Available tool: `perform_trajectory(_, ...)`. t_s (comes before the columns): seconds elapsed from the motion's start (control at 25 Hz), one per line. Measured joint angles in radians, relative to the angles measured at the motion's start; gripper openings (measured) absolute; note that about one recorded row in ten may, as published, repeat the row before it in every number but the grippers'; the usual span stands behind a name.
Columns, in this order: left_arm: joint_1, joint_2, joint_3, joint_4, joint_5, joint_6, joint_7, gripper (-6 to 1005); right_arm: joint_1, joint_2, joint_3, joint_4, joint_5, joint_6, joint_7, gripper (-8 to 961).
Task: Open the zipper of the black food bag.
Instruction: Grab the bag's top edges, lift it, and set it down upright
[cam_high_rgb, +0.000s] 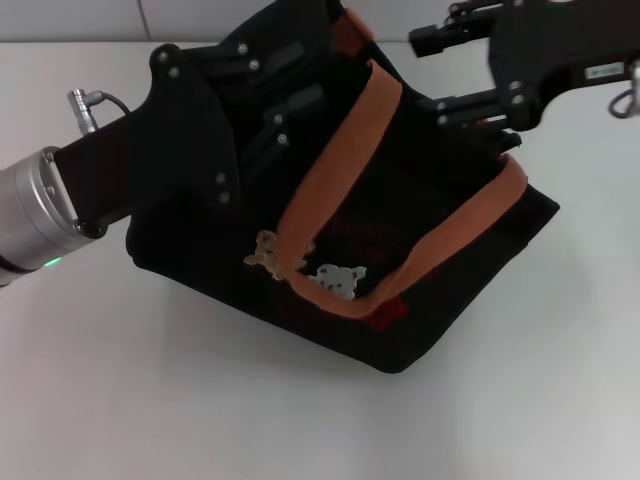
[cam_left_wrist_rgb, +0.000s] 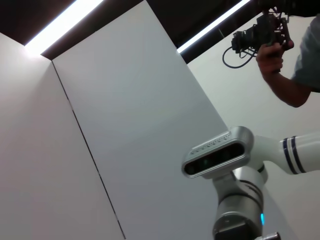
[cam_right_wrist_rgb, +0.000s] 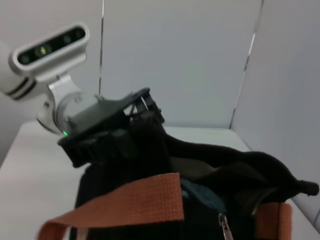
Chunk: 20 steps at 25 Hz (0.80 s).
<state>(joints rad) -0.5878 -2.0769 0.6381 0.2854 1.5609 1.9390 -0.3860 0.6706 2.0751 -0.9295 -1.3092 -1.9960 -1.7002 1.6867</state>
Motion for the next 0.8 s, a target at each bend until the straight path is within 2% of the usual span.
perform_trajectory(0.28, -0.002, -0.001, 0.012, 0.01, -0.001, 0.01, 0.001, 200, 0.02, 0.002, -0.061, 0.005, -0.012, 0.055, 0.027, 631)
perform_trajectory(0.8, -0.001, 0.0, 0.012, 0.02, -0.001, 0.02, 0.004, 199, 0.03, 0.0, -0.062, -0.07, -0.028, 0.048, 0.069, 610)
